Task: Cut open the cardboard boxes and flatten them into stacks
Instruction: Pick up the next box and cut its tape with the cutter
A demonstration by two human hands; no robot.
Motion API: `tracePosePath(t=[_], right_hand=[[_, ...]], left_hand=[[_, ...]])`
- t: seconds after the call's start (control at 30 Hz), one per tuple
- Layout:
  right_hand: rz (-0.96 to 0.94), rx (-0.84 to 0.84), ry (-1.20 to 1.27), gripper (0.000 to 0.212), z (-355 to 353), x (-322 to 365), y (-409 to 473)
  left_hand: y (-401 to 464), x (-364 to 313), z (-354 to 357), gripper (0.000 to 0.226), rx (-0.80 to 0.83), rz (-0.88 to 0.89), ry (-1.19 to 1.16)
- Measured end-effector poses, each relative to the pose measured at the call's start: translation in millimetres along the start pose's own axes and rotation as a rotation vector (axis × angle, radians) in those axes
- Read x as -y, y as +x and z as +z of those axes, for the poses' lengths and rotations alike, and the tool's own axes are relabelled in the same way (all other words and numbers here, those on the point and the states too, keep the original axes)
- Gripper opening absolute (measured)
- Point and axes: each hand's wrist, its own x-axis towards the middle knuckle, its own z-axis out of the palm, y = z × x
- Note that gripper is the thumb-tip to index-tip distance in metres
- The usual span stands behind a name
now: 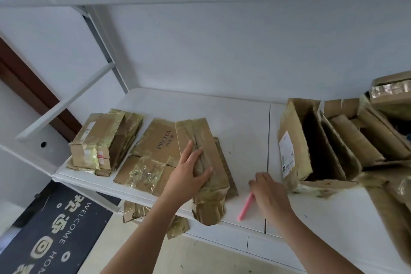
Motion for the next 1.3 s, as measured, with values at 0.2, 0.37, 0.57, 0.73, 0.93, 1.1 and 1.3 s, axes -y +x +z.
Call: tracePosePath(t=[0.2,0.37,0.57,0.73,0.93,1.1,1.3], right_hand=[[0.0,-0.346,0.095,0.033,-43,-16,17],[0.028,-0.691,0.792,0.005,-94,3,38],[0.172,-0.322,1.599,0.008,-91,42,80],[0.172,-0.394,1.508,0.02,-74,54,92],[0.075,-0.473,1.337,0.014,-63,58,100],[-0.012,-0.52,1.19,0.013,-56,62,106],[-0.04,-0.53,1.07,0.013,-52,64,111]], left_hand=[[-9,-11,16,0.074,0.046,0.056,-0.022],[-12,-17,27,0.06,0.055,0.127,-0.048],[5,-26,14,0.085,0.011,0.16,0.25],[19,-15,3,0.115,0.144,0.078,0.162],[23,-4,-7,0.116,0.247,0.085,-0.016],[22,0,-11,0.119,0.308,0.097,-0.042],[21,0,-12,0.118,0.314,0.092,-0.08]])
